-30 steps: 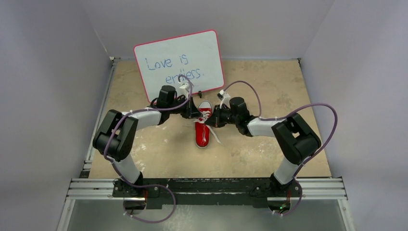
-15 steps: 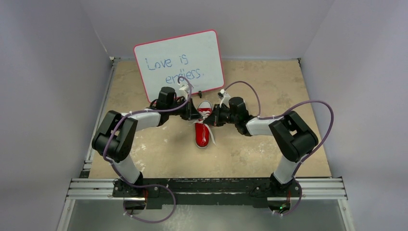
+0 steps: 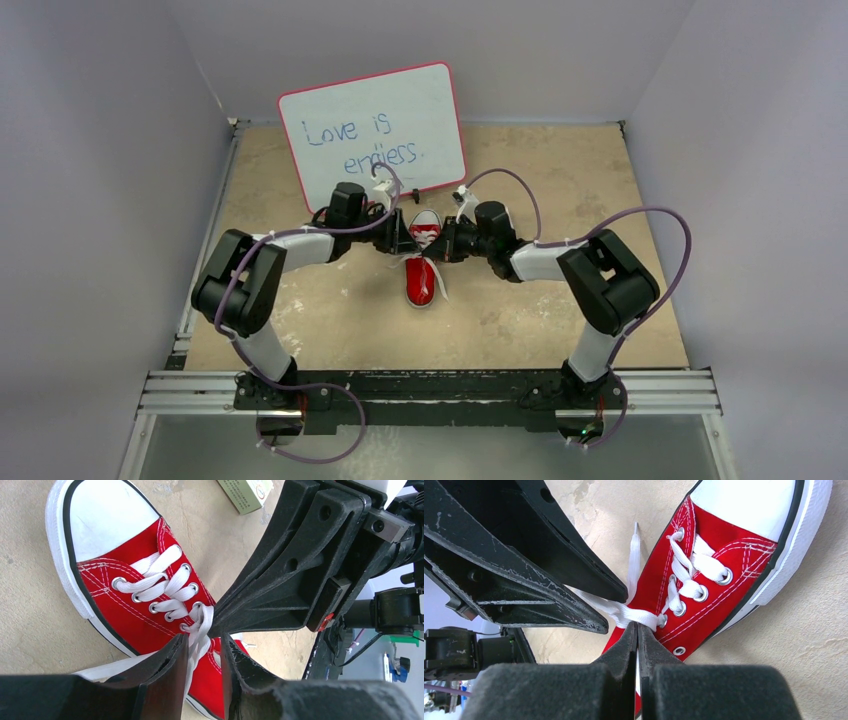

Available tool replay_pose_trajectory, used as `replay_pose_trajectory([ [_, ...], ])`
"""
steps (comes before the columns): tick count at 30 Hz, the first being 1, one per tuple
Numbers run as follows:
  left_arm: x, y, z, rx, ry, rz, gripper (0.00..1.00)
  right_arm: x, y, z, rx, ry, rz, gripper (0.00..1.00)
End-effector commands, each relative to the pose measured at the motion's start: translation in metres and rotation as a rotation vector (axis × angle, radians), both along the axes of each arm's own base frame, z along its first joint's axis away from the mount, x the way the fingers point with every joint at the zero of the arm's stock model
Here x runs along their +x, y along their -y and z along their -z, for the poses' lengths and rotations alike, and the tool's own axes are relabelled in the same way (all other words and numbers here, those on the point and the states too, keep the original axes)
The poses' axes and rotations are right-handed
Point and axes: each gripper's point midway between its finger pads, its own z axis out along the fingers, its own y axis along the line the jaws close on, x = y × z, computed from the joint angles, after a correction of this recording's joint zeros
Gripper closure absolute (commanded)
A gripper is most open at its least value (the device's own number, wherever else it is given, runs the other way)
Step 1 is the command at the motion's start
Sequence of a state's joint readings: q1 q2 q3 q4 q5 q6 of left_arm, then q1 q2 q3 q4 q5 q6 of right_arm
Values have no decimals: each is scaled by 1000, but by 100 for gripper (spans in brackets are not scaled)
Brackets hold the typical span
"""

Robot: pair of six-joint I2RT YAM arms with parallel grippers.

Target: Tie the shoes

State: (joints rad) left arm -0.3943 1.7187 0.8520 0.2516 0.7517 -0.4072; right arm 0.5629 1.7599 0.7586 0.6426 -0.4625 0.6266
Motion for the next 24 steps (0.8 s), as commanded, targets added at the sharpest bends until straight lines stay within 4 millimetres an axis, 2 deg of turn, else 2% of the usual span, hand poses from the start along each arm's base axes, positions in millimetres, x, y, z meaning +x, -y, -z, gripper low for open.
replay_pose_trajectory([
  [1, -2, 4, 1, 8, 34, 43, 71, 11, -8, -15, 28, 45, 3, 100],
  [7, -5, 4, 12, 62, 45, 59, 71, 11, -9, -15, 32, 41, -1, 100],
  [10, 1, 4, 12, 74, 57, 40, 82, 11, -9, -16, 34, 40, -4, 100],
  [15, 13, 3, 9, 96, 93, -2, 90, 10, -10, -16, 34, 43, -11, 100],
  [24, 14, 13, 10, 81, 94, 12, 77, 9, -11, -16, 32, 47, -26, 100],
])
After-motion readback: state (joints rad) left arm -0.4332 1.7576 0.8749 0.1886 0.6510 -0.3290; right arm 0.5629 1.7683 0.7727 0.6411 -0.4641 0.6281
